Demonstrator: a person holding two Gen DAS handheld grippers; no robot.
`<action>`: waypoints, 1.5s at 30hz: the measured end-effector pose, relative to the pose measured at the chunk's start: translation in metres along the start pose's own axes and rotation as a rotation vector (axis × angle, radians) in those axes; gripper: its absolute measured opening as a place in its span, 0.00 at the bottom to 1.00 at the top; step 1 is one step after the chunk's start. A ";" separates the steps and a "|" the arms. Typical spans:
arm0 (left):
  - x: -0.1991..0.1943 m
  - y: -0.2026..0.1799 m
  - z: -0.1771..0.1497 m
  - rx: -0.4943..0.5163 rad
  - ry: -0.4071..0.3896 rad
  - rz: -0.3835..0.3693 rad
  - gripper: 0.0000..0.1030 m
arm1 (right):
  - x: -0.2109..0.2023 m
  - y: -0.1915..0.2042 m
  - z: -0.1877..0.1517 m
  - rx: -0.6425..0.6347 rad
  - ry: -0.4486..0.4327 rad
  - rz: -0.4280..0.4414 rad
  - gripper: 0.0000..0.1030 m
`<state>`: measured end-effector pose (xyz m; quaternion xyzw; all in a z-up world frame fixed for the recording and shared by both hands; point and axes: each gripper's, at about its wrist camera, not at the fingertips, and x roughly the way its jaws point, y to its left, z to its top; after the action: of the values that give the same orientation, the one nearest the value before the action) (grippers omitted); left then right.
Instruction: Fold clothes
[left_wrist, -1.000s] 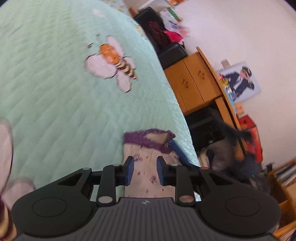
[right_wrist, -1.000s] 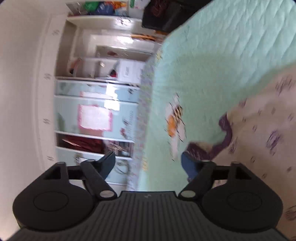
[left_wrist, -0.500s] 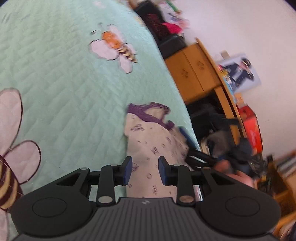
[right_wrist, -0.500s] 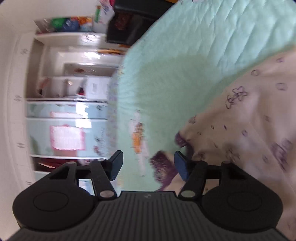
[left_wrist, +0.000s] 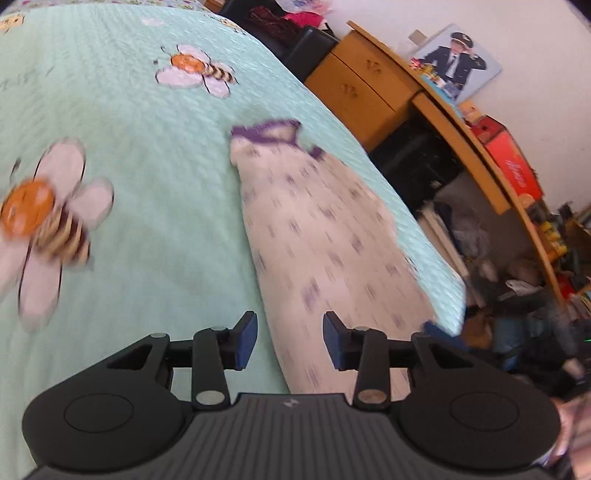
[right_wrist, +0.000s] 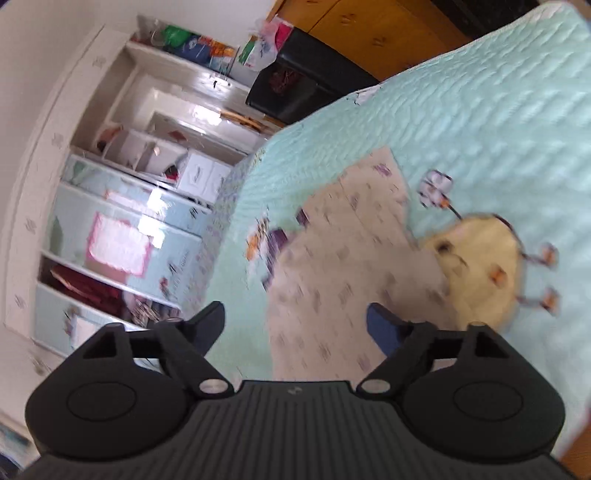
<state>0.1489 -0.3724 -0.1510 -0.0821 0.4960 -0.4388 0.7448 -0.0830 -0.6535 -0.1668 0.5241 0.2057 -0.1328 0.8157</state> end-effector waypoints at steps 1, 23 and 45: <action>-0.009 -0.004 -0.010 0.006 0.007 0.000 0.40 | -0.005 -0.003 -0.009 -0.025 0.010 -0.050 0.83; -0.149 -0.179 -0.016 0.363 -0.253 0.369 0.76 | -0.112 0.210 -0.074 -0.692 -0.233 -0.510 0.83; -0.147 -0.197 -0.019 0.403 -0.260 0.525 0.76 | -0.113 0.209 -0.089 -0.651 -0.236 -0.605 0.83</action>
<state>0.0026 -0.3768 0.0468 0.1413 0.3047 -0.3073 0.8904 -0.1098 -0.4859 0.0219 0.1384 0.2863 -0.3523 0.8802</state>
